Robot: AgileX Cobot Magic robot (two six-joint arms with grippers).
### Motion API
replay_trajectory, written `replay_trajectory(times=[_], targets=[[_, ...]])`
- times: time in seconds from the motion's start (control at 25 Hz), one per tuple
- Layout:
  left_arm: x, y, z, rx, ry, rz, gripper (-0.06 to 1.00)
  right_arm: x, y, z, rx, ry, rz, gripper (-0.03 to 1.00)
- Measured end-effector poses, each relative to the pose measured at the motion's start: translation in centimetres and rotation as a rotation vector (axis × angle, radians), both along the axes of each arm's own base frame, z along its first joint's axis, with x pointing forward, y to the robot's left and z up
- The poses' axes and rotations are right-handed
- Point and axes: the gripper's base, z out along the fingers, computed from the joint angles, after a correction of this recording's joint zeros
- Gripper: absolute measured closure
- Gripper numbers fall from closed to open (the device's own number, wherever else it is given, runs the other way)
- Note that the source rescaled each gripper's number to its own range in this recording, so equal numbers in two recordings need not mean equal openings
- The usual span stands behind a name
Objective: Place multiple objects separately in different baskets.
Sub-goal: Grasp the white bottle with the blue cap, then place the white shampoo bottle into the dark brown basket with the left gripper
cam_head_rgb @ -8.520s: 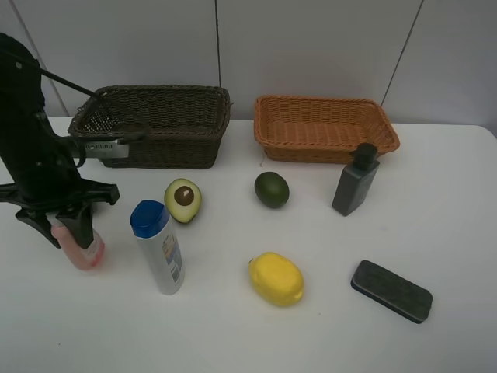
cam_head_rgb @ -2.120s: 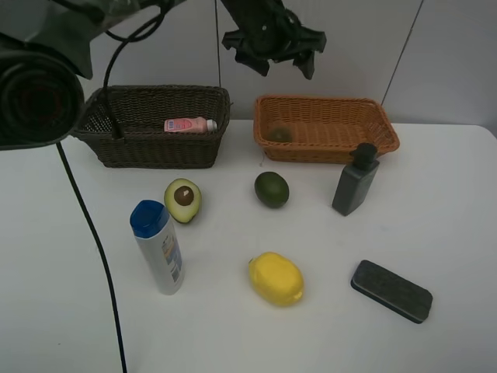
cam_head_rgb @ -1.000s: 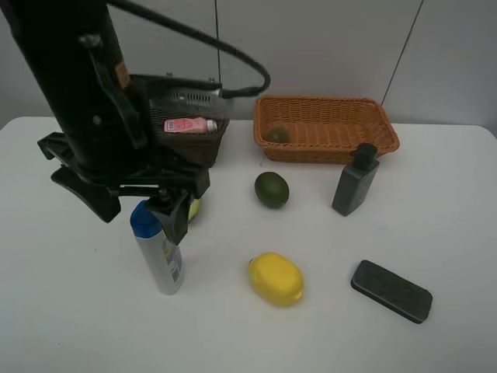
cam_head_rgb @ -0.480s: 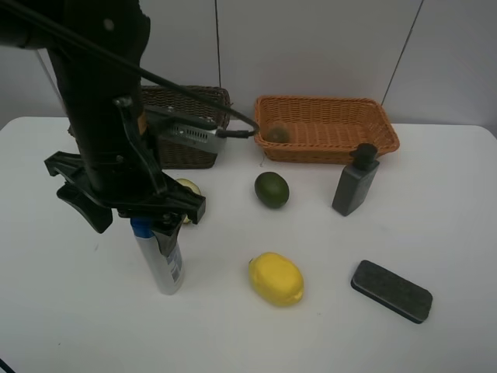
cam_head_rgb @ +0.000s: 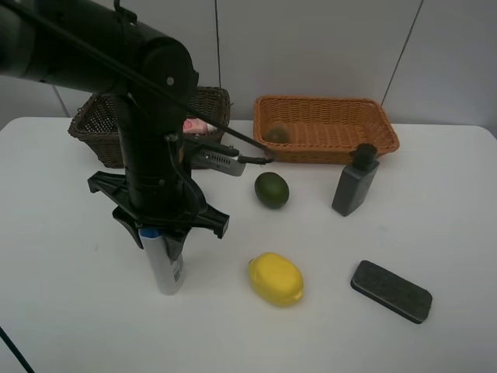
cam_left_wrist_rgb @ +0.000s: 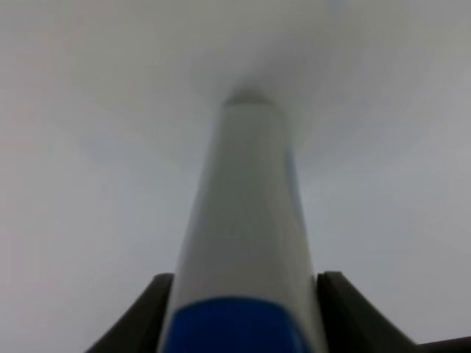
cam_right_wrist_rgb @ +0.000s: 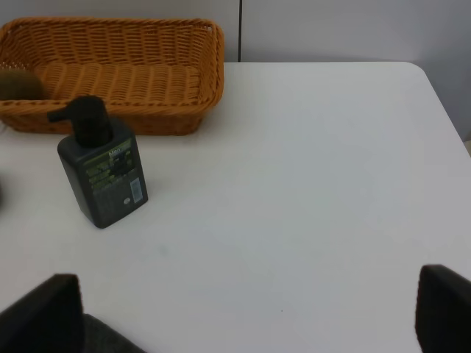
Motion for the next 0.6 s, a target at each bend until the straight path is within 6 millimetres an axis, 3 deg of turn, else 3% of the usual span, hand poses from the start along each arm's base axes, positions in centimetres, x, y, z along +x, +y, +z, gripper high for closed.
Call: replay_trajectory(times=[0.36, 0.44, 0.6], targets=[[-0.4, 0.6, 1.8, -0.032, -0.036, 0.002, 0.87, 0.0, 0.0, 0.0, 0.0, 0.0, 0.0, -0.01], [0.0, 0.9, 4.3, -0.074, -0.08, 0.015, 0.87, 0.0, 0.0, 0.0, 0.0, 0.0, 0.0, -0.01], [2.7, 2.6, 11.9, -0.216, -0.247, 0.056, 0.87, 0.0, 0.0, 0.0, 0.0, 0.0, 0.0, -0.01]])
